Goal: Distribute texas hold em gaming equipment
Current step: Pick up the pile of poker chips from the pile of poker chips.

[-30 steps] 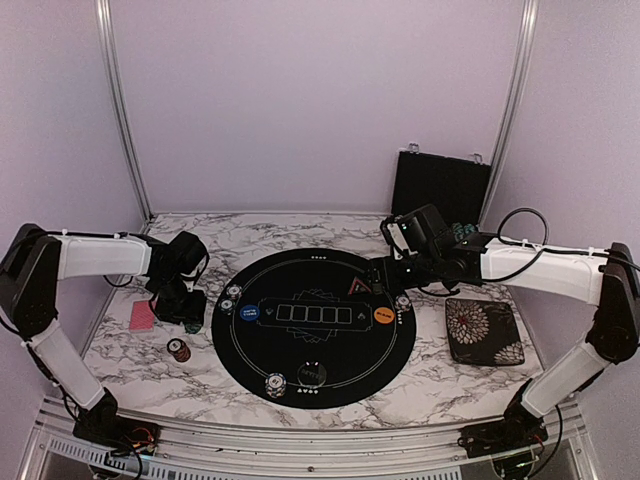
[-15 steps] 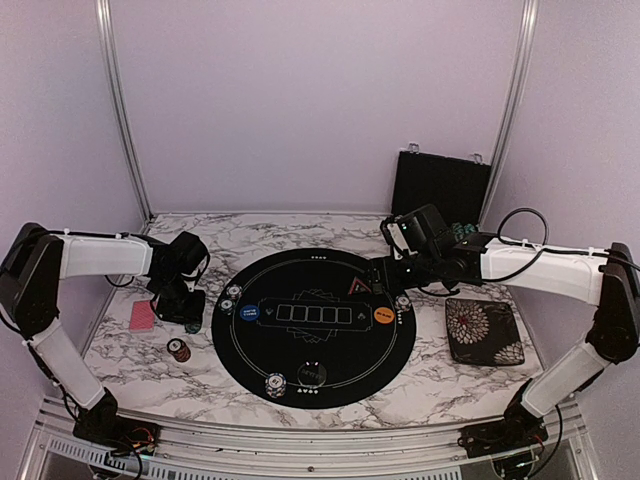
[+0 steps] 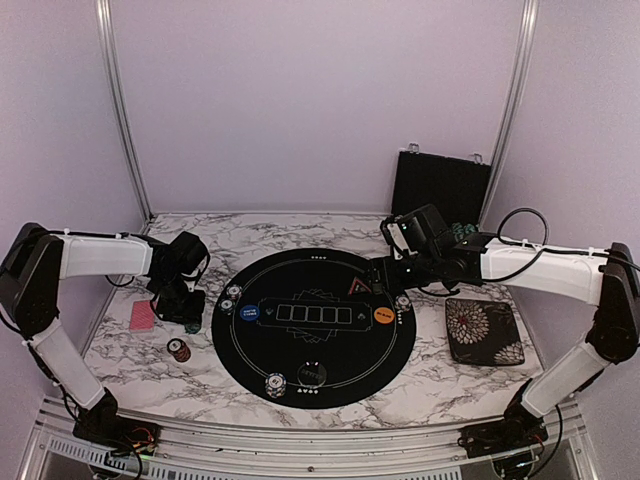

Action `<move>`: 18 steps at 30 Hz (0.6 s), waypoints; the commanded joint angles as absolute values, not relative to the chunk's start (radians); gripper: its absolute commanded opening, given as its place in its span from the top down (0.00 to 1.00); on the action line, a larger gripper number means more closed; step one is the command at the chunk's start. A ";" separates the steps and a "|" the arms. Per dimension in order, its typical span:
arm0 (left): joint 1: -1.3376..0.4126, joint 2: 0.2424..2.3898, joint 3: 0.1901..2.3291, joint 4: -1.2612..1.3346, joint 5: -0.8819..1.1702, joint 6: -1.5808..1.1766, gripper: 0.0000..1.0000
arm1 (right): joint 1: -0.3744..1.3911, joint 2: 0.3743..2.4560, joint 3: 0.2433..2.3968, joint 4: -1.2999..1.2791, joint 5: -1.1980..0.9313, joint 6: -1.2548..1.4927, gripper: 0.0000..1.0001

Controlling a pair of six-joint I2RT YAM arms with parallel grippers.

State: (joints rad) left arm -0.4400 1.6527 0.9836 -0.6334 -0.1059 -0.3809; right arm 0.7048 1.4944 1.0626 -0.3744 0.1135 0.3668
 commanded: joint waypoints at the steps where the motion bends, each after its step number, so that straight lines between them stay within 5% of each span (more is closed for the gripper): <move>1: -0.436 1.627 0.989 -0.665 -0.121 -0.372 0.58 | 0.713 1.494 1.080 -0.361 0.115 0.377 0.11; 18: -0.436 1.602 1.011 -0.694 -0.131 -0.371 0.59 | 0.713 1.497 1.085 -0.354 0.112 0.376 0.11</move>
State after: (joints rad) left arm -0.4400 1.6444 0.9840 -0.6579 -0.1108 -0.3775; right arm 0.7048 1.4944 1.0626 -0.3740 0.1131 0.3668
